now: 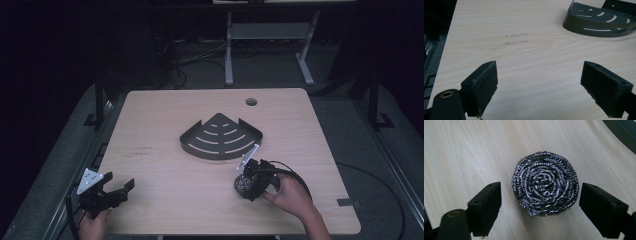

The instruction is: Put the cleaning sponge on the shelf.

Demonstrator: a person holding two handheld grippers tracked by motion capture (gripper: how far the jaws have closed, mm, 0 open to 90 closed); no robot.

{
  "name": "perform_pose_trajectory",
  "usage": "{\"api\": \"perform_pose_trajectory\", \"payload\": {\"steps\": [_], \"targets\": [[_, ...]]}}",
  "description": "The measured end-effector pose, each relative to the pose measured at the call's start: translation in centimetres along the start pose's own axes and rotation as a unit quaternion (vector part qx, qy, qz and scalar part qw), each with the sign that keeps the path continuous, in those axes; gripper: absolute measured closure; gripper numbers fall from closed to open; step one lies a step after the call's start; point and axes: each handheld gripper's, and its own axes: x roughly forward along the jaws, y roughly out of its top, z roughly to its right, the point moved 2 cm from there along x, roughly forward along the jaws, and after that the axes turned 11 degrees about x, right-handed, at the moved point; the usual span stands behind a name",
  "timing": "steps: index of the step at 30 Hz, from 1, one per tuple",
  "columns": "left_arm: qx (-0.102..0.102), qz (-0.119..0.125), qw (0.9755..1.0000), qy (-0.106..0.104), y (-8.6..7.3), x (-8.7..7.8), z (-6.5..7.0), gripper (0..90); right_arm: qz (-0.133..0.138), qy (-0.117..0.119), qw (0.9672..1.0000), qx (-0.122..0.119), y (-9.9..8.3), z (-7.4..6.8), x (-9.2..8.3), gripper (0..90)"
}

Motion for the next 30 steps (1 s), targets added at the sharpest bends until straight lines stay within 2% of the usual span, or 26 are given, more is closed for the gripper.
{"api": "perform_pose_trajectory", "payload": {"steps": [9, 30], "targets": [[-0.003, 0.002, 1.0000, 0.000, 0.1, 0.0, 0.0, 13.3, -0.010, -0.007, 0.9999, -0.008, 0.6, 0.0, 0.6, 20.6], [-0.005, 0.007, 1.0000, 0.001, 0.1, -0.1, -0.1, 13.3, -0.027, -0.008, 0.9995, -0.012, 1.1, 0.0, 1.1, 26.8]]}}
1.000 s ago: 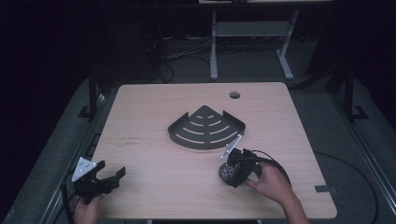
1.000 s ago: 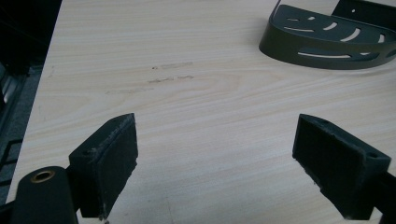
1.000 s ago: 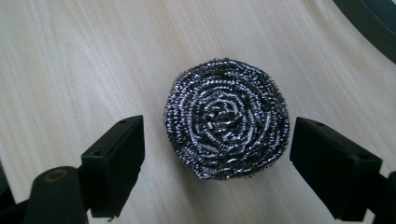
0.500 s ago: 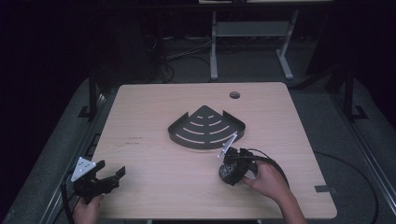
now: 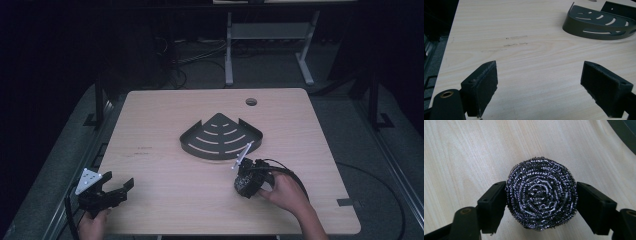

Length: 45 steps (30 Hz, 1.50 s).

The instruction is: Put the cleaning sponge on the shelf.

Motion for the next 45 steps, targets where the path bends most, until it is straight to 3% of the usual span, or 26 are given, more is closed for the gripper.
{"api": "perform_pose_trajectory", "payload": {"steps": [25, 45], "targets": [[0.001, -0.004, 1.0000, -0.001, 0.0, 0.1, 0.0, 13.3, 0.003, -0.001, 1.0000, -0.008, 0.2, -0.2, -0.7, 31.9], [0.000, -0.002, 1.0000, -0.001, 0.0, 0.1, 0.1, 13.4, 0.015, -0.001, 0.9996, -0.025, 2.7, -0.1, -3.4, 32.0]]}}
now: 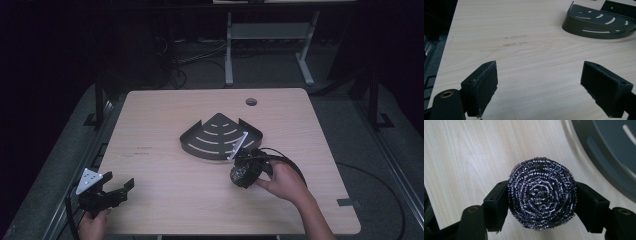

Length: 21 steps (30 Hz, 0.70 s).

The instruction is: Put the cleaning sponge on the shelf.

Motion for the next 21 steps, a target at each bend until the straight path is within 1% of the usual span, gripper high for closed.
{"api": "perform_pose_trajectory", "payload": {"steps": [7, 12, 14, 19, 21], "targets": [[0.001, 0.001, 1.0000, -0.001, 0.0, 0.0, 0.1, 13.4, 0.004, 0.006, 1.0000, -0.001, 0.9, 0.4, -0.5, 31.9], [0.001, 0.001, 1.0000, -0.001, 0.0, 0.0, 0.1, 13.4, -0.002, 0.003, 1.0000, -0.002, 1.5, 0.8, -0.8, 31.9], [0.001, 0.002, 1.0000, -0.002, 0.0, 0.0, 0.0, 13.3, 0.000, 0.006, 1.0000, -0.001, 1.7, 1.0, -0.9, 31.9], [0.000, 0.002, 1.0000, -0.001, 0.0, 0.0, 0.1, 13.3, -0.003, 0.003, 1.0000, -0.002, 2.4, 1.4, -1.2, 31.9], [0.000, 0.003, 1.0000, -0.002, 0.1, 0.0, 0.1, 13.3, -0.002, 0.007, 1.0000, 0.002, 2.7, 1.6, -1.3, 31.9]]}}
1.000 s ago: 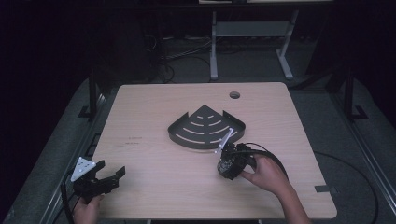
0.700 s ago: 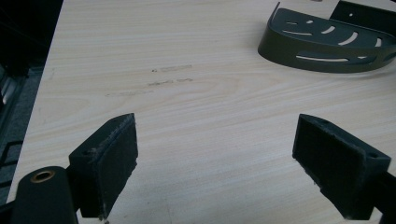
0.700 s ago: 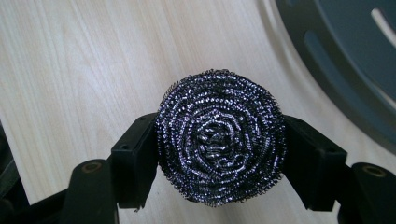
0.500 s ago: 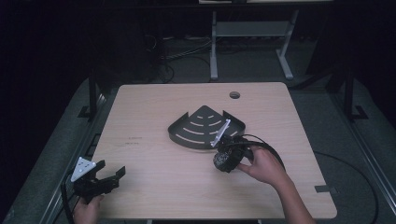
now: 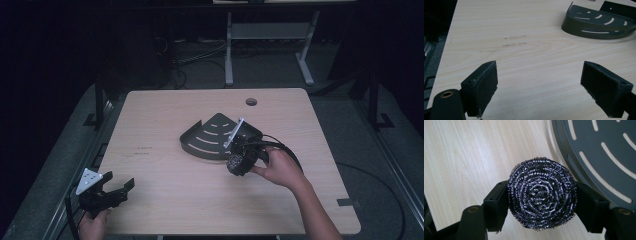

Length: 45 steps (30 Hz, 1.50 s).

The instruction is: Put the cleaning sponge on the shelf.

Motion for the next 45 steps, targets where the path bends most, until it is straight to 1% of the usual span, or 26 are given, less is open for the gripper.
{"api": "perform_pose_trajectory", "payload": {"steps": [2, 6, 13, 15, 17, 21, 27, 37, 38, 39, 40, 43, 45], "targets": [[0.002, 0.000, 1.0000, 0.001, 0.0, 0.0, 0.0, 13.3, -0.001, -0.005, 1.0000, -0.003, 0.3, 0.2, -0.1, 31.9], [0.001, 0.002, 1.0000, 0.001, 0.0, 0.0, 0.0, 13.4, -0.002, -0.003, 1.0000, -0.003, 0.9, 0.5, -0.3, 31.9], [0.001, 0.002, 1.0000, 0.002, 0.0, -0.1, 0.0, 13.3, -0.010, -0.007, 0.9999, -0.001, 1.7, 1.1, -0.4, 31.9], [0.001, 0.002, 1.0000, 0.002, 0.0, -0.1, 0.0, 13.3, -0.006, -0.001, 1.0000, 0.001, 1.9, 1.3, -0.4, 31.9], [0.001, 0.002, 1.0000, 0.001, 0.0, -0.1, -0.1, 13.3, -0.011, -0.006, 0.9999, 0.003, 2.2, 1.6, -0.4, 31.9], [0.001, 0.001, 1.0000, 0.001, 0.0, -0.2, -0.1, 13.3, -0.015, -0.007, 0.9999, 0.002, 2.5, 1.8, -0.4, 31.9], [0.000, 0.002, 1.0000, 0.002, 0.0, -0.2, -0.2, 13.3, -0.012, -0.010, 0.9999, 0.002, 3.0, 2.1, -0.6, 31.9], [-0.001, 0.004, 1.0000, 0.002, 0.0, -0.2, -0.2, 13.4, -0.020, -0.018, 0.9996, 0.000, 4.2, 2.8, -0.9, 31.9], [-0.001, 0.004, 1.0000, 0.002, 0.0, -0.2, -0.2, 13.4, -0.020, -0.018, 0.9996, 0.000, 4.2, 2.8, -0.9, 31.9], [-0.001, 0.004, 1.0000, 0.002, 0.1, -0.2, -0.2, 13.3, -0.016, -0.010, 0.9998, 0.002, 4.5, 3.0, -0.9, 31.9], [-0.001, 0.003, 1.0000, 0.002, 0.1, -0.2, -0.3, 13.3, -0.016, -0.010, 0.9998, 0.002, 4.5, 3.0, -0.9, 31.9], [-0.002, 0.005, 1.0000, 0.001, 0.1, -0.2, -0.3, 13.3, -0.025, -0.020, 0.9995, 0.001, 4.9, 3.2, -0.9, 31.9], [-0.002, 0.005, 1.0000, 0.001, 0.1, -0.2, -0.3, 13.3, -0.024, -0.021, 0.9995, -0.001, 5.2, 3.3, -1.0, 31.9]]}}
